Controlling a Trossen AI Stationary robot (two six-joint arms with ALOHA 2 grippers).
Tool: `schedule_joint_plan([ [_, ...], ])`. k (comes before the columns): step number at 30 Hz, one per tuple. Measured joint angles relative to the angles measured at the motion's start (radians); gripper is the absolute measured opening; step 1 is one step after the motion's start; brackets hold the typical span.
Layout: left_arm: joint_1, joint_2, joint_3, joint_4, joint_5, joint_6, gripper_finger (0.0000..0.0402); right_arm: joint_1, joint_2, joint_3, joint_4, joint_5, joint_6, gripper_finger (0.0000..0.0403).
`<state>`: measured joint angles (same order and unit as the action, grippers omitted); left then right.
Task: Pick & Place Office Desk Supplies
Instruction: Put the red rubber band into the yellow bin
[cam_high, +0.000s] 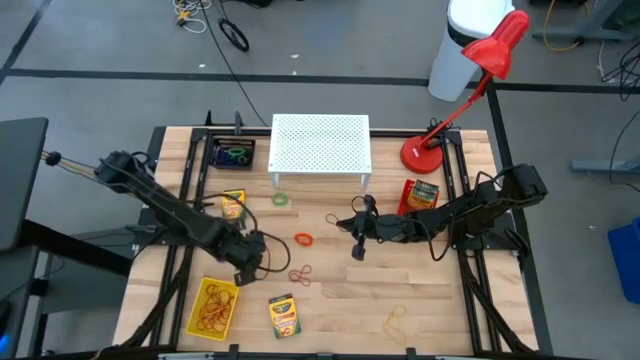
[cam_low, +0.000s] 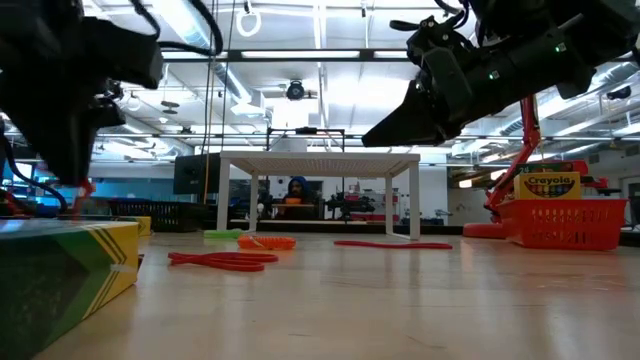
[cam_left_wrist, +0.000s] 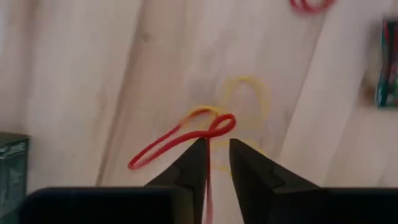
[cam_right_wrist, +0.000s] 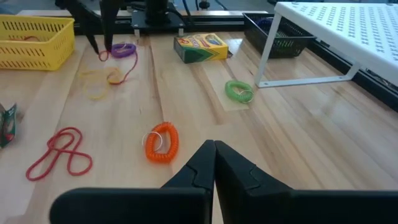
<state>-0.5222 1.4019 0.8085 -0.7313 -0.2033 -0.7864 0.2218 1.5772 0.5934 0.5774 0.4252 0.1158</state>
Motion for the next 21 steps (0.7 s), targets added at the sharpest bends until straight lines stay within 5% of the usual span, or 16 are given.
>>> schedule_joint_plan([
  [12, -0.001, -0.007, 0.000, -0.036, 0.070, 0.078, 0.0006, 0.000, 0.000, 0.000, 0.000, 0.000, -0.005, 0.0017],
  [21, -0.007, -0.079, 0.192, -0.358, 0.068, 0.035, 0.0005, 0.000, 0.000, 0.000, 0.000, 0.000, -0.008, 0.0017],
])
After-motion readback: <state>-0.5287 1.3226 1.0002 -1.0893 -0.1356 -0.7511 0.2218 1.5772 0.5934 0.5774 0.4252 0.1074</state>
